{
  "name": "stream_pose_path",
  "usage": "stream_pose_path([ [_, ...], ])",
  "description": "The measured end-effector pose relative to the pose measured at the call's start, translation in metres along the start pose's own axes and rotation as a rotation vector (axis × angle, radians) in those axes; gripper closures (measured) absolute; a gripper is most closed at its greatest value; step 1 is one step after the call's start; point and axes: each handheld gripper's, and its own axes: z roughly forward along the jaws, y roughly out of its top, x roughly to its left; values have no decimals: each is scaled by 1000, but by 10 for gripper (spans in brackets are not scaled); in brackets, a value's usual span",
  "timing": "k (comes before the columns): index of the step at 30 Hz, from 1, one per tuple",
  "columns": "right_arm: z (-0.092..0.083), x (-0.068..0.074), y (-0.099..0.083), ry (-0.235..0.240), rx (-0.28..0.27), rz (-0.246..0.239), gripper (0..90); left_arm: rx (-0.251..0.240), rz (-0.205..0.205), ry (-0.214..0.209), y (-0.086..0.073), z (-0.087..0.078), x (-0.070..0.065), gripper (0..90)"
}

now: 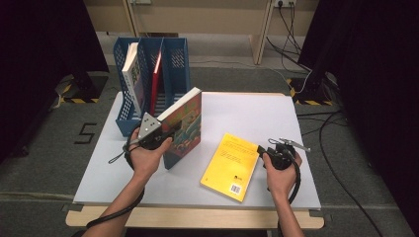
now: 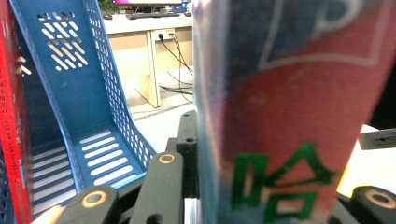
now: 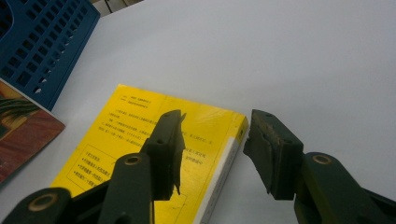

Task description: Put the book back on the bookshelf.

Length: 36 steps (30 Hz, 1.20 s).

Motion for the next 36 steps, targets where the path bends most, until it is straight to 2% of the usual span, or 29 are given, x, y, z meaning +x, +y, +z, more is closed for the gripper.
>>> stream_pose_path([
  [16, -3, 0, 2, -2, -10, -10, 552, -18, -8, -19, 21, 2, -3, 746],
  [20, -5, 0, 2, -4, -8, 7, 552, -23, -6, -29, 28, 3, -4, 746],
  [24, -4, -2, 2, -6, -14, -8, 552, -31, -14, -38, 35, 4, -4, 746],
  [27, -4, -2, 1, -8, -8, 10, 552, -33, -10, -39, 38, 6, -5, 746],
  [36, -3, -3, -1, -13, -21, -6, 552, -36, -13, -54, 47, 10, -6, 746],
])
